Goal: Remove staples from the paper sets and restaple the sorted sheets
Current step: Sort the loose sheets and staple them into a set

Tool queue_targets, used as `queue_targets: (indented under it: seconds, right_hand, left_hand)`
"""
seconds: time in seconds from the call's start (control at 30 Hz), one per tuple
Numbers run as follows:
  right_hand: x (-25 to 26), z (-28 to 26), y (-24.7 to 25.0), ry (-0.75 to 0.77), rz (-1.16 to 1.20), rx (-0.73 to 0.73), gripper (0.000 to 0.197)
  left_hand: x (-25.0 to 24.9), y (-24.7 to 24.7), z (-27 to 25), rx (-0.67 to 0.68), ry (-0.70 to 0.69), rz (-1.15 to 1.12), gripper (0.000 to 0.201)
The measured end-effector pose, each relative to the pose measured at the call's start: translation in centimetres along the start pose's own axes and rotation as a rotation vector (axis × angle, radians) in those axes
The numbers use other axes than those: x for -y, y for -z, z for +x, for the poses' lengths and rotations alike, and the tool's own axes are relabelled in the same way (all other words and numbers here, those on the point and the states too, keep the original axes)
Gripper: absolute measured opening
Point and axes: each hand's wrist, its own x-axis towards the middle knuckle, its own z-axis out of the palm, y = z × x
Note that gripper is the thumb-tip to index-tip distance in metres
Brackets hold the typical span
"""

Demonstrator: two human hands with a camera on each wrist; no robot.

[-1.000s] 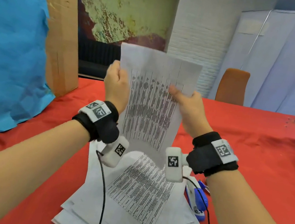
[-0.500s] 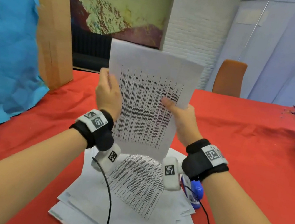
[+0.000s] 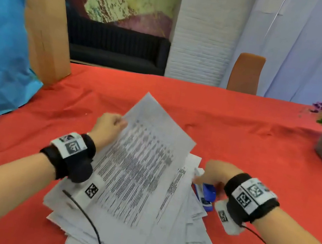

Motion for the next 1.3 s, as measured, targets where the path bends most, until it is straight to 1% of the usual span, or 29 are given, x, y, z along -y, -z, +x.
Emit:
queue_targets:
  seconds: [0.07,0.1,0.13,0.17,0.2,0.23,0.27,0.3,0.33,0.37,0.4,0.43,0.47,0.53,0.6,0.67,0.77,0.83,0.93,0.97,1.07,1.13,1.23,1.3]
  right_hand:
    - [0.1,0.7,-2.0,-0.023,0.045,-0.059,0.027]
    - [-0.1,1.0,-2.2,-0.043,0.097,-0.085,0.026]
    - [-0.3,1.1,-1.9,-0.055,0.145,-0.106,0.029]
    - [-0.7,1.2,-1.2,-0.063,0.196,-0.156,0.033]
    - [-1.1,1.0,-0.2,-0.065,0.274,-0.251,0.035]
    - [-1.4,0.9,1.0,-0.049,0.398,-0.377,0.033]
    - [-1.5,0.7,2.1,-0.009,0.578,-0.515,0.029]
    - [-1.3,0.7,3.1,0.058,0.792,-0.656,0.025]
    - [-0.8,0.9,3.9,0.137,1.010,-0.784,0.028]
    - [0.0,1.2,4.4,0.216,1.216,-0.882,0.034]
    - [1.0,1.4,4.9,0.288,1.395,-0.943,0.039]
    - [2.2,1.6,5.2,0.337,1.536,-0.968,0.040]
    - [3.5,1.7,5.4,0.372,1.648,-0.965,0.037]
    - [6.0,1.9,5.4,0.408,1.771,-0.933,0.032]
    - [8.0,1.8,5.3,0.459,1.795,-0.902,0.028]
    - [9.3,1.5,5.5,0.514,1.808,-0.933,0.019]
    - [9.6,1.6,6.7,0.489,1.862,-1.003,0.017]
    - [9.5,1.6,7.5,0.451,1.843,-1.016,0.015]
    - [9.3,1.8,7.7,0.406,1.690,-1.109,0.014]
    - [9.2,1.9,7.6,0.408,1.662,-1.107,0.014]
    - [9.1,2.3,7.0,0.414,1.635,-0.983,0.014]
    - [9.3,2.0,6.9,0.438,1.653,-0.920,0.015]
    - [9.9,1.4,8.0,0.501,1.765,-0.873,0.017]
    - [10.2,1.0,8.9,0.505,1.794,-0.876,0.021]
  left_hand:
    - [0.3,-1.2,-1.7,0.069,0.035,-0.038,0.046]
    - [0.2,-1.5,-2.3,0.090,0.059,-0.053,0.046]
    - [0.2,-1.7,-2.7,0.105,0.074,-0.066,0.045]
    - [0.1,-1.8,-3.0,0.114,0.080,-0.069,0.044]
    - [0.1,-1.8,-3.1,0.112,0.069,-0.060,0.043]
    - [0.0,-1.7,-3.2,0.105,0.048,-0.041,0.042]
    - [-0.3,-1.6,-3.3,0.094,0.019,-0.022,0.040]
    - [-0.7,-1.5,-3.3,0.084,-0.010,-0.011,0.039]
    - [-1.2,-1.6,-3.5,0.070,-0.041,-0.008,0.039]
    - [-1.6,-1.7,-3.6,0.061,-0.067,-0.011,0.039]
    - [-2.2,-1.8,-3.9,0.053,-0.093,-0.013,0.038]
    - [-2.6,-1.9,-4.1,0.046,-0.113,-0.014,0.038]
    - [-3.0,-2.1,-4.4,0.039,-0.132,-0.016,0.038]
    - [-3.6,-2.3,-4.7,0.024,-0.147,-0.029,0.041]
    - [-3.7,-2.2,-4.7,0.004,-0.135,-0.036,0.041]
    - [-3.6,-2.0,-4.5,-0.019,-0.107,-0.027,0.040]
    - [-3.1,-1.6,-4.0,-0.034,-0.091,0.013,0.038]
    - [-2.9,-1.5,-4.0,-0.043,-0.101,0.011,0.034]
    - [-2.9,-1.6,-4.1,-0.052,-0.115,-0.008,0.031]
    - [-2.9,-1.6,-4.1,-0.058,-0.120,-0.012,0.031]
    - [-2.9,-1.5,-4.0,-0.063,-0.127,-0.006,0.031]
    - [-2.9,-1.7,-4.0,-0.037,-0.145,-0.006,0.031]
    - [-3.2,-2.4,-4.3,0.005,-0.202,-0.018,0.029]
    - [-3.5,-2.7,-4.3,-0.010,-0.219,-0.027,0.028]
